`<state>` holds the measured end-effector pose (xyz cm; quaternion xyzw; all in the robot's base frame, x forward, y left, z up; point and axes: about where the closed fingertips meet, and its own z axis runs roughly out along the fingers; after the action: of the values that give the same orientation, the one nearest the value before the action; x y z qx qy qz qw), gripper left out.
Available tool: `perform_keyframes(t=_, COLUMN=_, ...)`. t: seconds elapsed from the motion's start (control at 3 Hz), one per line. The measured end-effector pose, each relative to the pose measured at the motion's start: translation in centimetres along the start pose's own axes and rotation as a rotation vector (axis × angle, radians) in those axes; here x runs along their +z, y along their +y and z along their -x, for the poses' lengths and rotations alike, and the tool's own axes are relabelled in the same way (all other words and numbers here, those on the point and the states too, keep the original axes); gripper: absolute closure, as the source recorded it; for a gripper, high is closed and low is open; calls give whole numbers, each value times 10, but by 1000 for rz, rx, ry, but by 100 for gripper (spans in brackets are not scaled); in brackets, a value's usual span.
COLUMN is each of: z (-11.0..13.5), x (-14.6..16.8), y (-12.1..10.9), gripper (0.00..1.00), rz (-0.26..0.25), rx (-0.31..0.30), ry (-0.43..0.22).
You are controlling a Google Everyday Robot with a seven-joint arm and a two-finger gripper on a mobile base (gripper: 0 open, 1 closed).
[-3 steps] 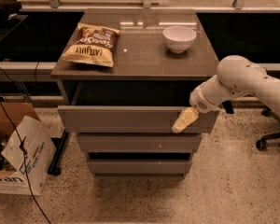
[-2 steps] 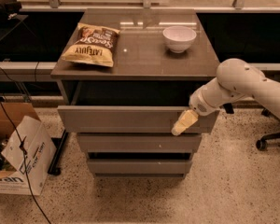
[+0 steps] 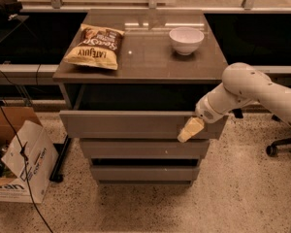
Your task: Open top drawer
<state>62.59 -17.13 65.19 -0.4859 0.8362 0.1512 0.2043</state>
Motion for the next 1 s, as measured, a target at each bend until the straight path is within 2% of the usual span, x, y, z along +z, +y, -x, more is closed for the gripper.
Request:
perform_keyframes(t=0.33, z=0, x=-2, y=4, gripper=50, rz=7, rx=-6, ry=10)
perform_keyframes(t=0.67, z=2, x=-6, y=4, gripper=73, rz=7, rx=-6, ry=9)
perform_keyframes(t=1.0, z=2, x=-6, y=4, gripper=62, rz=7, rx=-6, ry=10)
